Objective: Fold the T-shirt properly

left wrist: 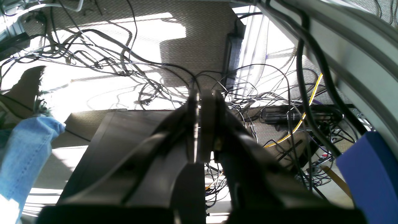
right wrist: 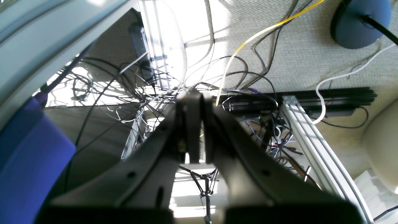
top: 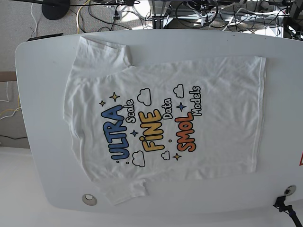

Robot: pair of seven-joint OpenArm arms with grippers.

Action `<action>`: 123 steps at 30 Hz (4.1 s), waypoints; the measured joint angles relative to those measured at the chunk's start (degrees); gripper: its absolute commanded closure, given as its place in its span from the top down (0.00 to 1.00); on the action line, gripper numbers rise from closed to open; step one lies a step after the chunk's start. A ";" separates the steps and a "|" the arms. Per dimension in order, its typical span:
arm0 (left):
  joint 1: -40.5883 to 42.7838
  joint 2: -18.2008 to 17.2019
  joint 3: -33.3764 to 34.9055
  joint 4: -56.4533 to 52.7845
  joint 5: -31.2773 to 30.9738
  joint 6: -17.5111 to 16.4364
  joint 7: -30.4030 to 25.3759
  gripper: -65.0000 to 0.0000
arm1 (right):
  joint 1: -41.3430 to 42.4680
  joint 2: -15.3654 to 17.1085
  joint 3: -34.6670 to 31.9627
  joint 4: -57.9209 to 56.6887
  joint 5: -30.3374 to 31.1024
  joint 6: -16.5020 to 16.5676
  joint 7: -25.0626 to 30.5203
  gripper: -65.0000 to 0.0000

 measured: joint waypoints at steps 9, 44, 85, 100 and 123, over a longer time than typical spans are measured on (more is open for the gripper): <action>0.13 -0.22 0.04 0.33 -0.04 0.15 -0.33 0.00 | -0.15 0.44 -0.11 0.52 -0.26 2.62 -0.63 0.00; 0.26 -0.98 0.20 0.68 -0.85 -0.11 -1.20 0.00 | -0.81 0.59 -0.02 2.29 -0.39 2.64 -0.70 0.01; 1.55 -1.14 0.15 1.05 -0.61 -0.26 -2.05 0.00 | -0.79 1.31 0.11 2.27 -1.49 3.08 -2.36 0.01; 2.01 -1.14 0.15 1.36 -0.42 -0.35 -2.05 0.01 | -1.29 1.44 -0.48 2.82 -1.49 3.32 -1.90 0.01; 19.47 -2.29 0.02 26.27 -0.20 -0.48 -1.95 0.39 | -20.65 2.60 -0.42 33.05 -1.36 2.86 -2.47 0.01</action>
